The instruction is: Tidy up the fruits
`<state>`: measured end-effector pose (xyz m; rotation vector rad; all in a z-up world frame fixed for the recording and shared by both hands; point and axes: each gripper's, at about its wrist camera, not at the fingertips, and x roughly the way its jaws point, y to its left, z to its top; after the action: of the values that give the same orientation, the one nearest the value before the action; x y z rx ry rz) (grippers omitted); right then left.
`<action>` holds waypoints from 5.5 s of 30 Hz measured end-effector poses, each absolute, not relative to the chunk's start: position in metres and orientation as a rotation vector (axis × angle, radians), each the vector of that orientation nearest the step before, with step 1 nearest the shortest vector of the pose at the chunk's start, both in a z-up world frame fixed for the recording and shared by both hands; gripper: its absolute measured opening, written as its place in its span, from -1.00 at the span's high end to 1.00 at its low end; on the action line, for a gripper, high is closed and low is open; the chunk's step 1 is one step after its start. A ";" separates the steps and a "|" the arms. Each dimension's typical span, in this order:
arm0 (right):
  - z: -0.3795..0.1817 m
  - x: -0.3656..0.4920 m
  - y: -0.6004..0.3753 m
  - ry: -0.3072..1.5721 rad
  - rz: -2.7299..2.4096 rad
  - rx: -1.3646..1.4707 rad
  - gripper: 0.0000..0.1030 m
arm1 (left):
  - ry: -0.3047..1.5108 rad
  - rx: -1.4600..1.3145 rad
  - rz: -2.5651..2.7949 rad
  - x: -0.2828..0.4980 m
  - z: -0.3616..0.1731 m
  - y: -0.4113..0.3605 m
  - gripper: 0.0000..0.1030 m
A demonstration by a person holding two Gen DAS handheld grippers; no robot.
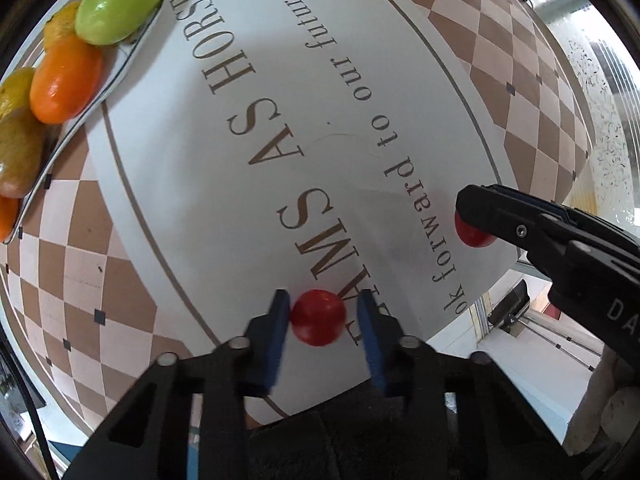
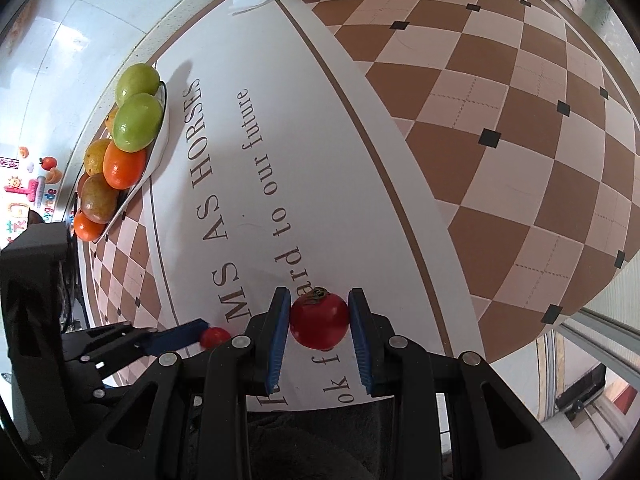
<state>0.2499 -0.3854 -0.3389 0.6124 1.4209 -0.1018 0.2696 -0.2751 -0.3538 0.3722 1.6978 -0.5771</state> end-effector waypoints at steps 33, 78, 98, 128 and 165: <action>-0.341 0.409 -0.281 1.298 0.280 0.716 0.38 | 1.617 -0.726 -0.161 0.428 -0.325 -0.075 0.50; -0.331 0.412 -0.244 1.282 0.433 0.485 0.20 | 1.603 -1.032 -0.033 0.422 -0.361 -0.052 0.49; -0.313 0.401 -0.275 1.231 0.348 0.552 0.41 | 1.500 -1.087 0.034 0.422 -0.352 -0.041 0.45; -0.201 0.341 -0.251 1.149 0.043 0.131 -0.87 | 1.247 -0.017 0.018 0.351 -0.212 -0.043 -0.71; 0.015 0.084 -0.229 0.852 0.050 0.106 -0.95 | 0.941 -0.024 -0.068 0.136 -0.030 -0.018 -0.71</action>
<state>0.0837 -0.2290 0.0147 0.1060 0.8522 0.0501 0.1356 -0.0184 -0.0301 -0.0241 0.9413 -0.0676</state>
